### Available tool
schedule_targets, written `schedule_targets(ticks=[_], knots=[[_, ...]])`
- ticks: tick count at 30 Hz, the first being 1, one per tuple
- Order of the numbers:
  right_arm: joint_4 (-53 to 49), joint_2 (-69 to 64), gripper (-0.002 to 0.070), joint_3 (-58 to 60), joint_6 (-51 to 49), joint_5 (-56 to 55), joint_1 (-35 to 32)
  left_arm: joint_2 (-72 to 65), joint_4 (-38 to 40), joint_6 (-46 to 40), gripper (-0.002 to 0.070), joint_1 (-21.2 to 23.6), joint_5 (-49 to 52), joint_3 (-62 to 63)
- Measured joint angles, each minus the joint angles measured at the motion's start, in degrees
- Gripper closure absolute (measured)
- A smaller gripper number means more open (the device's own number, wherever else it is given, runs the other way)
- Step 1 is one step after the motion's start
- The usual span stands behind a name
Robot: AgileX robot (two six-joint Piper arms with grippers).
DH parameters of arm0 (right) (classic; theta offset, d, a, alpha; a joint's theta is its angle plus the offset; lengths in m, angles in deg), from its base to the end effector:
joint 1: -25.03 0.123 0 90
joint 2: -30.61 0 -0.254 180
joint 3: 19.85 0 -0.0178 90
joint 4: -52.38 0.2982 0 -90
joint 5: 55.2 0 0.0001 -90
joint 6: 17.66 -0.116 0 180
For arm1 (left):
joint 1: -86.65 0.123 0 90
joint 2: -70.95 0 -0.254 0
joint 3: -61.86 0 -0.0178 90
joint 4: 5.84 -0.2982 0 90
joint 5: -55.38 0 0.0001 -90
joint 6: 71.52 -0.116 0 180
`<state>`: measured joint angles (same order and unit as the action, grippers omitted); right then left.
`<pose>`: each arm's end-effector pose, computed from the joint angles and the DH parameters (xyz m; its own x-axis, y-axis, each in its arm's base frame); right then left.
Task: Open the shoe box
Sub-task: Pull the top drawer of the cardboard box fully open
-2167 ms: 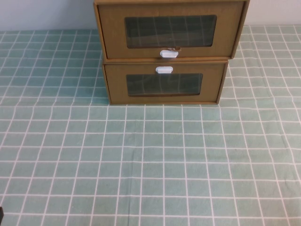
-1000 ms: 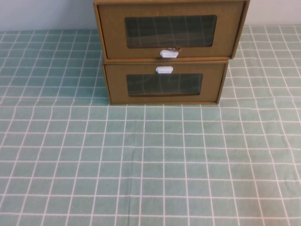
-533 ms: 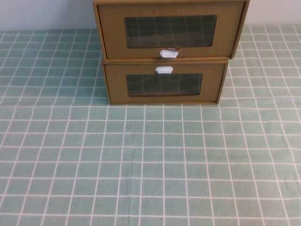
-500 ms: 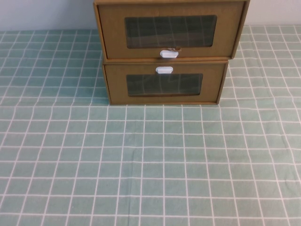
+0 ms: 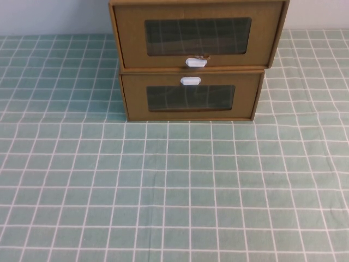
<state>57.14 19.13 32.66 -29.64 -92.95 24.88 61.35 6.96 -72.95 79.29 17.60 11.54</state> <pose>0.0627 -0.0061 0.4241 0.8694 0.2688 -0.4146 -0.2190 0.9618 0.1642 0.0450 0.0100 0.4361 0.8920 -0.2672 -0.3645 0.2129 0.9599 -0.1827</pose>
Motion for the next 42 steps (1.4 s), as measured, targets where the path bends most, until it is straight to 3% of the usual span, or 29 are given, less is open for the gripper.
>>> schedule_targets(ticks=[6,13,16,21,30,38,42], knots=[[2.9,-11.8,0.0690,-14.8,-0.1,16.0,0.0,-10.0,0.0,-0.1,0.0680,0.0,15.1,13.7],[3.7,-29.2,0.0690,-33.1,-0.1,46.0,0.0,-26.2,-0.4,0.2,0.0680,0.0,44.9,32.9],[3.4,-34.8,0.0690,-35.9,-0.1,52.0,0.1,-34.0,-0.6,0.2,0.0680,0.0,53.6,38.9],[4.2,-41.3,0.0690,-36.3,-0.1,54.4,0.1,-43.4,-0.8,0.1,0.0680,0.0,55.5,40.7],[20.5,-49.2,0.0690,-32.3,1.8,57.6,2.1,-58.0,5.7,-2.6,0.0680,-0.3,56.3,42.2],[25.2,-60.7,0.0690,-32.0,31.0,62.1,9.5,-76.2,6.7,-18.6,0.0680,-5.1,65.3,58.9],[27.6,-66.8,0.0690,-34.4,46.7,67.9,13.4,-87.7,12.7,-28.7,0.0680,-5.7,73.8,71.0]])
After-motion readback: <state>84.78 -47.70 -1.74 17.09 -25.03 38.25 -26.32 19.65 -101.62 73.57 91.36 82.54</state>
